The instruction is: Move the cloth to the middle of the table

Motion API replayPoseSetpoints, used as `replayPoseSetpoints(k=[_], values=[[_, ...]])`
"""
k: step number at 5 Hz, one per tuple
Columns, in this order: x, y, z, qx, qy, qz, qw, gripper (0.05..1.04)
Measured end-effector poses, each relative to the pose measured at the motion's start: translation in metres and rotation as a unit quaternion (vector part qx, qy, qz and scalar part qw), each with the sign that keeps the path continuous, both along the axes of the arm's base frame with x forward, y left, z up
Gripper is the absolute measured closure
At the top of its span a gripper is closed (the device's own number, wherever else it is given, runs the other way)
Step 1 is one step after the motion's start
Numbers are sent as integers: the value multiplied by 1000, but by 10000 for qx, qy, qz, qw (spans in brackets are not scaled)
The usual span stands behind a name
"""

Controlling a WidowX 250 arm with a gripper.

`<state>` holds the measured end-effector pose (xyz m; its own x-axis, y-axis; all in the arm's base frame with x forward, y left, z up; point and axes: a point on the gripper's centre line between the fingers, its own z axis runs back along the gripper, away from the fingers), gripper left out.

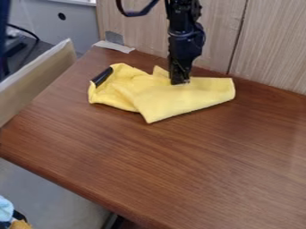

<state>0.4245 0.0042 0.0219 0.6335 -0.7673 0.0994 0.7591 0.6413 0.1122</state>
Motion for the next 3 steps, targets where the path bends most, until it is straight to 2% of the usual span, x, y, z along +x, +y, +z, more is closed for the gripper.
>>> replayPoseSetpoints(k=[3], values=[[-38,-21,30,54,-317,-76,9995,1030]])
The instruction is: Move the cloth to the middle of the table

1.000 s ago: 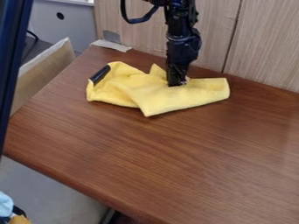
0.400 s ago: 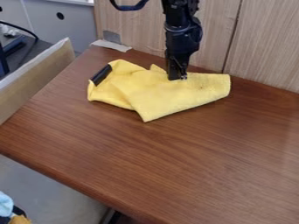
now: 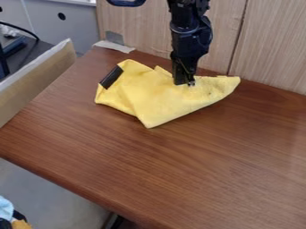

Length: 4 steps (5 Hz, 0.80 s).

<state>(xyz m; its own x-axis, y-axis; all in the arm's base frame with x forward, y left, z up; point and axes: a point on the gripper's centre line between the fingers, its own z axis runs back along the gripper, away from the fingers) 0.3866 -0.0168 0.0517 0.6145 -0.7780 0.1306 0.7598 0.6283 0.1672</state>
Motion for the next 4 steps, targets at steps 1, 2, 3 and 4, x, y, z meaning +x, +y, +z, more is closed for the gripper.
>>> replayPoseSetpoints(k=[1,2,3,4], values=[[-18,-4,5,24,-65,5,10000,1030],[-36,-13,-5,109,-104,-81,9999,1030],[-56,-20,-19,172,-170,-167,9996,1030],[-73,-27,-36,127,-188,-313,9993,1030]])
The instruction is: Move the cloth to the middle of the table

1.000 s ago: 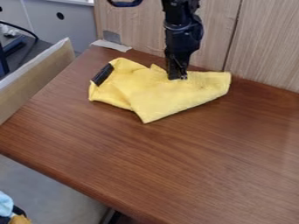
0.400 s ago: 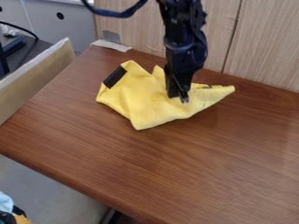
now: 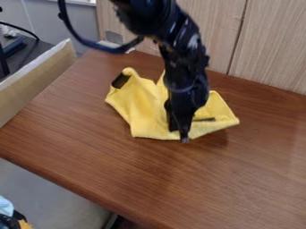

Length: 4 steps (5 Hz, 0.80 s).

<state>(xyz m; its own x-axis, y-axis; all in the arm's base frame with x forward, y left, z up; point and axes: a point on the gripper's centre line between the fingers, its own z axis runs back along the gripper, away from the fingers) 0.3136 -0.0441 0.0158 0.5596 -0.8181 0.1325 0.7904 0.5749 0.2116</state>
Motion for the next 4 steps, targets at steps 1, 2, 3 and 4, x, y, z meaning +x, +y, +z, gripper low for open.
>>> replayPoseSetpoints(k=[1,2,3,4], values=[[-15,-4,-14,-122,-38,-2,9999,1030],[-21,-7,-21,-99,-201,-68,9997,1030],[-21,-8,-26,-63,-240,-98,9996,1010],[-24,-10,-26,-6,-195,-101,9998,908]])
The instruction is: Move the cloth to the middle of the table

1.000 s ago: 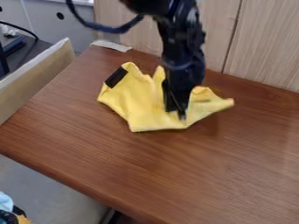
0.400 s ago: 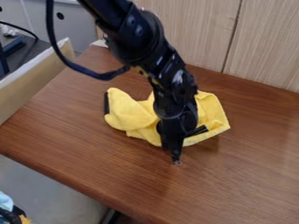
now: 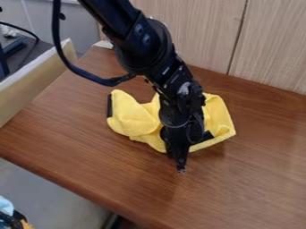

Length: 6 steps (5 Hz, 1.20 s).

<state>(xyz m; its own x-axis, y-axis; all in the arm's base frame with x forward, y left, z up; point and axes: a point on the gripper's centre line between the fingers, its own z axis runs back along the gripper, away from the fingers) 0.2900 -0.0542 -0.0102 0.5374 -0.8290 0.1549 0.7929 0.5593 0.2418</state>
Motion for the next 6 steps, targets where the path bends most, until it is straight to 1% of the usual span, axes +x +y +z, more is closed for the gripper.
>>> replayPoseSetpoints(k=[1,2,3,4,5,6], values=[[-2,0,0,124,44,48,9999,680],[-2,1,1,145,87,91,9998,373],[-1,2,2,189,145,147,9996,111],[0,3,5,248,214,203,9993,77],[3,2,16,207,131,247,9994,81],[5,3,29,222,85,271,9994,83]])
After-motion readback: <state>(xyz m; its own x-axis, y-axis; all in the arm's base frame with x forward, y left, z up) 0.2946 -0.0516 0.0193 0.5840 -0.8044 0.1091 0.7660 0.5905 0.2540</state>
